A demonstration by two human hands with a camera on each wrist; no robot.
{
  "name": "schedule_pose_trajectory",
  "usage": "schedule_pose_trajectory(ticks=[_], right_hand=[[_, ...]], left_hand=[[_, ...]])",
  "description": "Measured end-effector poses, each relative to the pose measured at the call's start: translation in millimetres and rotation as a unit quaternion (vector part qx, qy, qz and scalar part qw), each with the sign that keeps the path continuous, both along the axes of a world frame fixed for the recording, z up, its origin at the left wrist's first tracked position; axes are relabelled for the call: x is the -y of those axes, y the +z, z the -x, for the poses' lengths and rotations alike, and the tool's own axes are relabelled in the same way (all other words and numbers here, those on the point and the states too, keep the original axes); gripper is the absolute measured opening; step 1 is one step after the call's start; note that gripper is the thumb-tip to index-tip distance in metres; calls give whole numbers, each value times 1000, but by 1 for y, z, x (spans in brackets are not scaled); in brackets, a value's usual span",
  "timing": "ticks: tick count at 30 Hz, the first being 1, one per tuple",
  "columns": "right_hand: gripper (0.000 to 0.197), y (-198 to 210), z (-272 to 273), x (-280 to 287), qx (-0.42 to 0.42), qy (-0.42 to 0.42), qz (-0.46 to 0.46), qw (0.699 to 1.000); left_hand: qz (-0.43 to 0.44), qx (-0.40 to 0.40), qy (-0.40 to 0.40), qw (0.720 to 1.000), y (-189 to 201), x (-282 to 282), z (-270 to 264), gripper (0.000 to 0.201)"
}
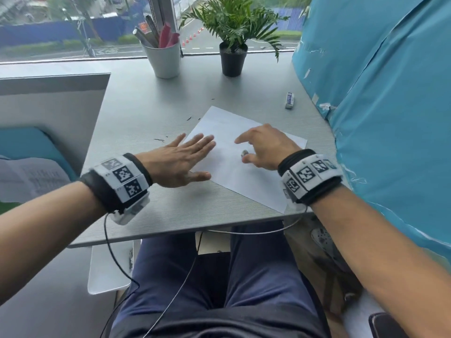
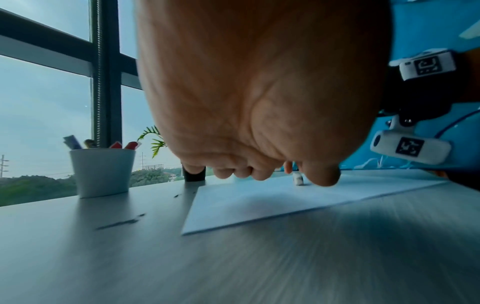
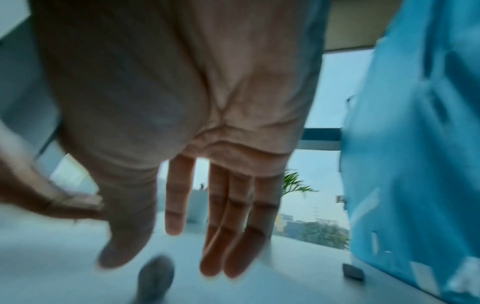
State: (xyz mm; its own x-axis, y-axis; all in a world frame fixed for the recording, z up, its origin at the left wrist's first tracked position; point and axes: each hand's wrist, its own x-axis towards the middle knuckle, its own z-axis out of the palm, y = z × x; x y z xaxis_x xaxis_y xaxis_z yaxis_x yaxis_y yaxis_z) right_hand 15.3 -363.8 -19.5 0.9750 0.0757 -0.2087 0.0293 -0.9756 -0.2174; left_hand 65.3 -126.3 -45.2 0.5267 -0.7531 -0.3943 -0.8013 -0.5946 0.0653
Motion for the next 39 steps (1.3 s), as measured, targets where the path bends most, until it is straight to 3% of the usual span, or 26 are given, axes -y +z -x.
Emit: schedule_pose_trajectory(ticks=[3,6,8,11,16,19,21,23,25,28,30,32,35,39], right_hand=[[7,-2,-4,-5,20,-10,32,999],[12,5,2,20,65,-106,17,992],[14,2,9,45,47,-156,33,986],[12,-12,18,60,-5,-154,35,987],[16,-16,19,67,-3,-130,17,991],[17,-17,20,70,-7,-120,13,993],[25,-18,19,69,-8,-118,7,993],[29,-17,17,67,-10,-118,9,993],[28,-15,16,66,-12,-114,15,993],[27,-12,14,64,-14,-116,21,993],[28,-12,14,63,-15,-117,25,993],[28,-12,14,64,-13,-120,25,992],[26,-14,16,67,-9,-122,18,992],[25,-15,16,68,-5,-119,18,993]], left_hand=[[6,14,-5,1000,6,28,-4,81],[6,17,-15,1000,11,55,-4,78],[3,10,-31,999,11,75,-2,76],[-1,-12,-64,998,5,108,3,73],[0,-53,-104,993,-12,134,11,79],[-6,-47,-48,998,-9,123,-1,84],[-51,1,49,997,-5,111,-15,94],[-119,55,165,978,0,99,-25,108],[-132,77,204,967,2,96,-25,112],[-46,34,55,997,-3,115,-3,97],[-21,-31,-52,998,-7,130,15,86],[-16,-72,-82,994,-11,130,19,80],[-9,-76,-31,997,-10,91,-4,83],[-98,-14,146,984,-1,22,-42,100]])
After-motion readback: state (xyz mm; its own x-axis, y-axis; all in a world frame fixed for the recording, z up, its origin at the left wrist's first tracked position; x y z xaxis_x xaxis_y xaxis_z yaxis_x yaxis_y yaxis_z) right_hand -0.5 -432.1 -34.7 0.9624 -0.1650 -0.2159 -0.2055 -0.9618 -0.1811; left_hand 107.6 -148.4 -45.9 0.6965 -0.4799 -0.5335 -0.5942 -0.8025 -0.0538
